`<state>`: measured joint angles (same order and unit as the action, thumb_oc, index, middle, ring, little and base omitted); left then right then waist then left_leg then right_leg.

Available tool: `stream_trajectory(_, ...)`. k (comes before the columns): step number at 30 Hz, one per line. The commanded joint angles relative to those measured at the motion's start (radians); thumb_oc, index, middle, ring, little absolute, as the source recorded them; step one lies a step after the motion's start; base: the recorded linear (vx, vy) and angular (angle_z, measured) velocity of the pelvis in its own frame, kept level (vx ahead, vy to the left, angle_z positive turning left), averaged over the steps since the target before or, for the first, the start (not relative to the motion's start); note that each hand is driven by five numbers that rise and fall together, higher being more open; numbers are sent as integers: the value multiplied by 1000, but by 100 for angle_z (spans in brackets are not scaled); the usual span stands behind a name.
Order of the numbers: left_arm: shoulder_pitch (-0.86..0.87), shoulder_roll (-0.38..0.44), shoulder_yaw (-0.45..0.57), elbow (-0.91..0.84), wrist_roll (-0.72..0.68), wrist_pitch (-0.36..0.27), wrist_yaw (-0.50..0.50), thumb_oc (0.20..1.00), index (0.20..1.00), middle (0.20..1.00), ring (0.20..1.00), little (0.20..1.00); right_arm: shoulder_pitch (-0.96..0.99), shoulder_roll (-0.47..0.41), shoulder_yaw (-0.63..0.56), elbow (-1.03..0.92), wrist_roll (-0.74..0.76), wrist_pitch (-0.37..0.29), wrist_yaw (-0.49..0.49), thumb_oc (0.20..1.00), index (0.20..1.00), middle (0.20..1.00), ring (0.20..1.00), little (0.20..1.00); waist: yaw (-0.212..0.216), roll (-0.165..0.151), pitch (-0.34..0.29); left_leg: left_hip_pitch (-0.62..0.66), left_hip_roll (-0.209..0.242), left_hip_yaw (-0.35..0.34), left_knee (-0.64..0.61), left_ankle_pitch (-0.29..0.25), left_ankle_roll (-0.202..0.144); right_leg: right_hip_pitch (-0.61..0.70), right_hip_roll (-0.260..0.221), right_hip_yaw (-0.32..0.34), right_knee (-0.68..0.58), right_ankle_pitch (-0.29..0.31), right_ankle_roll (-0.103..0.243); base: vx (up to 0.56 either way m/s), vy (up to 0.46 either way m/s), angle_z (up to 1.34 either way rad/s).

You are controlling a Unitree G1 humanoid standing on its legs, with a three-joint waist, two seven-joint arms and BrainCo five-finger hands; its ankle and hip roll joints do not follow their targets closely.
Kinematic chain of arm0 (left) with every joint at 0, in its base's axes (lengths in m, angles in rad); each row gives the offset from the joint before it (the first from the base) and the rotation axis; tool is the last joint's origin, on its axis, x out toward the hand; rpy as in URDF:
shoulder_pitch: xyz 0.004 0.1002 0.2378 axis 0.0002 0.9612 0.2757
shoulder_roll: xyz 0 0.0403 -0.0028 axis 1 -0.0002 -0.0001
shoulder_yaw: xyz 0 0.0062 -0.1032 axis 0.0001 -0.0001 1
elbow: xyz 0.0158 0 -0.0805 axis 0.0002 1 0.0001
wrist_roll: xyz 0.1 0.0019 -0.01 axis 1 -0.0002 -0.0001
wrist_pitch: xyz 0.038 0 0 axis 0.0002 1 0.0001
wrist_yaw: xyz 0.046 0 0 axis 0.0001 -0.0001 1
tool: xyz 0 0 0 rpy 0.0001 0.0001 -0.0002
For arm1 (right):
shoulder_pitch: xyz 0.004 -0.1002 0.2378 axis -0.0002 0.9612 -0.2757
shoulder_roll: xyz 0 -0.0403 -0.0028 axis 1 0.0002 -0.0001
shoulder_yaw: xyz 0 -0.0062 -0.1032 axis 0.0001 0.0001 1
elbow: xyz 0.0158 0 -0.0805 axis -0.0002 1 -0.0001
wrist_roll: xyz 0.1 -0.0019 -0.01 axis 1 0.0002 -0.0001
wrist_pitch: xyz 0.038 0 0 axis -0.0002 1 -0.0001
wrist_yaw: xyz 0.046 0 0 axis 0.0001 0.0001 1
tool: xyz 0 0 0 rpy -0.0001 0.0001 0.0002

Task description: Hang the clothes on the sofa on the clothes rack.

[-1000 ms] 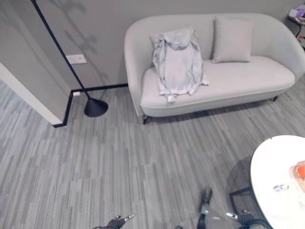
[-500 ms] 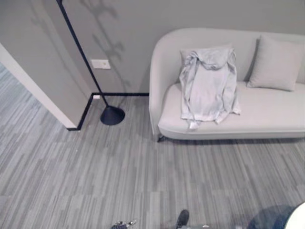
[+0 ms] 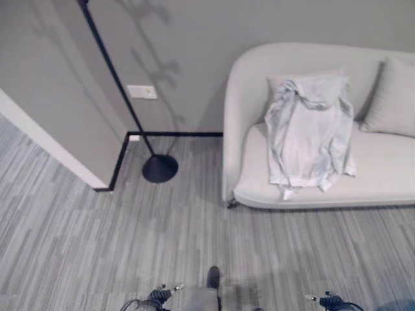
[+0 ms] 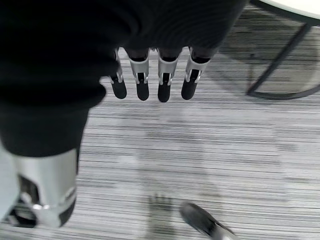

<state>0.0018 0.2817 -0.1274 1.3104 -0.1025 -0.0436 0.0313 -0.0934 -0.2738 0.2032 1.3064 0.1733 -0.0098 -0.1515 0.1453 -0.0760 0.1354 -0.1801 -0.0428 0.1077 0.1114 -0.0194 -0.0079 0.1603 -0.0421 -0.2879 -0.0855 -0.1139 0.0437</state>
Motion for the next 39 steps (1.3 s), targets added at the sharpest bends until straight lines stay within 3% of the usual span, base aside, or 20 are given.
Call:
stream_trajectory(1,-1,-8,-22,24,37,-4,-5,1000,1000,1000,1000,1000,10,-38,-3,-50,-26,0,2,1000,1000,1000,1000,1000,32,75,-17,-60,-8,-86,-199,225,-51,43,85,90,-2,1,89,507,238,-22)
stream_trajectory(4,19,-4,-2,32,35,2,-1,1000,1000,1000,1000,1000,5,-24,10,-68,-49,0,13,1000,1000,1000,1000,1000,55,47,-45,-5,-13,-70,-190,178,-21,41,10,93,84,9,122,392,257,-30)
stream_trajectory(5,13,6,1,18,27,3,2,1000,1000,1000,1000,1000,-8,-25,22,-82,-65,-1,14,1000,1000,1000,1000,1000,58,54,-43,25,-14,-71,-188,151,-7,-26,-27,81,227,24,144,211,202,-51)
stream_trajectory(7,6,11,0,8,18,2,4,1000,1000,1000,1000,1000,-18,-25,28,-90,-69,-2,15,1000,1000,1000,1000,1000,52,63,-35,41,-16,-76,-186,139,4,-73,-46,72,315,54,151,149,190,-30)
stream_trajectory(8,0,19,-1,-6,6,1,8,1000,1000,1000,1000,1000,-26,-23,31,-105,-67,-2,14,1000,1000,1000,1000,1000,39,85,-24,73,-11,-89,-190,126,18,-142,-68,59,457,94,142,124,178,-25)
stream_trajectory(12,1,31,2,-28,-9,3,16,1000,1000,1000,1000,1000,-26,-7,38,-134,-61,-8,9,1000,1000,1000,1000,1000,36,108,-20,120,-5,-98,-196,90,34,-176,-103,14,608,113,117,176,134,8)
stream_trajectory(14,4,34,7,-29,-10,3,17,1000,1000,1000,1000,1000,-26,-2,42,-142,-65,-8,9,1000,1000,1000,1000,1000,44,106,-21,128,-4,-92,-194,78,34,-165,-132,-13,607,116,116,134,8,10)
stream_trajectory(15,3,38,12,-29,-11,0,21,1000,1000,1000,1000,1000,-26,3,43,-147,-68,-7,5,1000,1000,1000,1000,1000,63,100,-27,133,5,-85,-192,61,27,-144,-186,-76,530,107,113,97,-29,4)
stream_trajectory(16,3,39,12,-29,-11,0,21,1000,1000,1000,1000,1000,-26,4,43,-147,-68,-7,5,1000,1000,1000,1000,1000,61,98,-22,138,2,-86,-191,59,27,-139,-189,-77,532,104,113,261,-127,-9)
stream_trajectory(17,3,37,15,-18,-12,-3,21,1000,1000,1000,1000,1000,-33,5,39,-149,-70,-4,6,1000,1000,1000,1000,1000,81,85,-33,145,19,-86,-191,27,8,-122,-235,-119,407,88,130,150,-131,-17)
stream_trajectory(18,2,36,16,-14,-11,-3,20,1000,1000,1000,1000,1000,-35,6,38,-149,-69,-3,7,1000,1000,1000,1000,1000,84,82,-34,135,27,-77,-185,34,7,-122,-244,-133,342,119,133,183,-188,-25)
stream_trajectory(24,-25,36,14,7,-3,-6,39,1000,1000,1000,1000,1000,-61,2,46,-153,-70,6,7,1000,1000,1000,1000,1000,55,72,7,179,109,-116,-196,5,-44,-245,-307,-35,95,275,203,126,-211,-9)
stream_trajectory(25,-25,36,14,7,-3,-6,39,1000,1000,1000,1000,1000,-61,1,46,-153,-70,6,7,1000,1000,1000,1000,1000,54,73,8,182,110,-117,-196,4,-44,-242,-305,-37,92,276,203,183,-334,14)
stream_trajectory(29,-44,33,13,13,-2,-8,46,1000,1000,1000,1000,1000,-49,2,37,-150,-67,15,7,1000,1000,1000,1000,1000,24,69,24,222,176,-149,-199,-23,-98,-296,-340,14,6,369,218,247,-422,44)
stream_trajectory(30,-55,32,7,13,-5,-11,47,1000,1000,1000,1000,1000,-42,1,31,-144,-66,15,5,1000,1000,1000,1000,1000,10,64,27,249,212,-143,-199,-37,-130,-315,-355,2,-2,418,218,278,-505,53)
stream_trajectory(31,-55,31,7,13,-5,-11,47,1000,1000,1000,1000,1000,-41,1,31,-144,-66,15,5,1000,1000,1000,1000,1000,10,66,28,251,214,-143,-199,-38,-131,-312,-353,1,-2,417,218,373,-690,51)
stream_trajectory(33,-66,30,8,16,-10,-11,50,1000,1000,1000,1000,1000,-33,1,28,-144,-70,17,8,1000,1000,1000,1000,1000,-7,40,23,257,250,-138,-199,-37,-175,-282,-342,-17,-2,387,218,239,-517,27)
stream_trajectory(35,-76,24,-2,12,-14,-19,52,1000,1000,1000,1000,1000,-37,-4,28,-146,-69,11,3,1000,1000,1000,1000,1000,-21,44,24,258,280,-123,-199,-27,-194,-286,-325,-27,19,374,218,129,-515,29)
stream_trajectory(36,-90,9,-14,9,-31,-22,52,1000,1000,1000,1000,1000,-42,-9,30,-144,-66,9,1,1000,1000,1000,1000,1000,-28,59,26,228,326,-124,-199,25,-224,-289,-298,-45,48,334,218,122,-586,70)
stream_trajectory(39,-96,-22,-34,-14,-47,-27,57,1000,1000,1000,1000,1000,-48,-29,29,-148,-55,4,-8,1000,1000,1000,1000,1000,-49,79,20,186,363,-132,-199,81,-236,-284,-269,-80,83,277,218,63,-471,44)
